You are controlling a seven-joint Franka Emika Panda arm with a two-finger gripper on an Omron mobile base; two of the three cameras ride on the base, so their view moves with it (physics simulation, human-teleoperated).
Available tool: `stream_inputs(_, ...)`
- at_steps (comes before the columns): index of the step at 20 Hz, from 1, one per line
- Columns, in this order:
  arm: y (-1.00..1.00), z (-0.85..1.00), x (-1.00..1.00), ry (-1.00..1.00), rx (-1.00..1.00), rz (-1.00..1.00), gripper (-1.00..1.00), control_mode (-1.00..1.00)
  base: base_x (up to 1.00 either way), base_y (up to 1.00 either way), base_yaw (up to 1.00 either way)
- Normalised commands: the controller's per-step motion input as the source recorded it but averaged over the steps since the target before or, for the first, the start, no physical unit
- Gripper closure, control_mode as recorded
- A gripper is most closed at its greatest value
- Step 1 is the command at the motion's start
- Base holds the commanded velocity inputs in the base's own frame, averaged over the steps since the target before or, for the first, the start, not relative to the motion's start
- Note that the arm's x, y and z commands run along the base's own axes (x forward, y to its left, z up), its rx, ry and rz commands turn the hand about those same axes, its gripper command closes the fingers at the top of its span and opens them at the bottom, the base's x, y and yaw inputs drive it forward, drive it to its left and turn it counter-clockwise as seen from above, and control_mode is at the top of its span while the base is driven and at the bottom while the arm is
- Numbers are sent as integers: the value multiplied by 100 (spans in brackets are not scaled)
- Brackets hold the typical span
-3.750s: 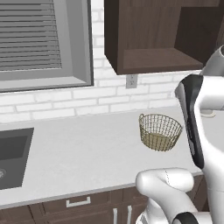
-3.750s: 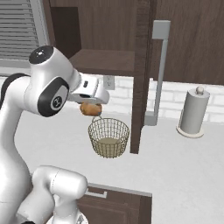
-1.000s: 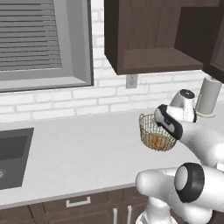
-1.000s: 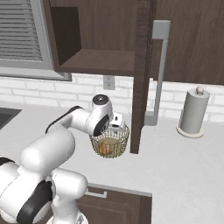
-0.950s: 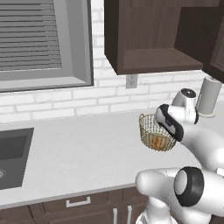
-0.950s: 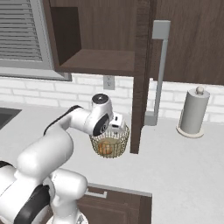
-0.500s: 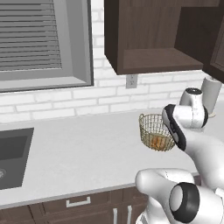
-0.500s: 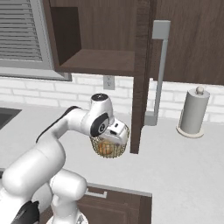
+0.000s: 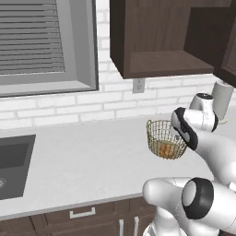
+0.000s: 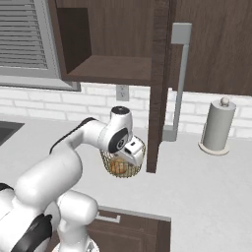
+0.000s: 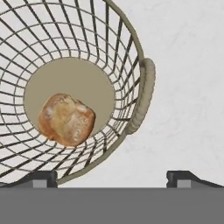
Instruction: Open the cabinet, pick up the bread from the cabinet and place it in the basket. Then move the basket to the dining counter.
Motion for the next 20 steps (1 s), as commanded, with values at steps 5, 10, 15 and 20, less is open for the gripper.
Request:
stream_inputs(5,9,-11,51,0,0,-10,-100,-100,0,0,0)
stream_inputs(10,0,-47,6,1,2,-5,-100,-100,0,0,0)
stream_inputs(15,0,-25,-1,0,0,-5,-100,-100,0,0,0)
stream_inputs(20,0,-1,-15,-5,0,-3,-100,-100,0,0,0)
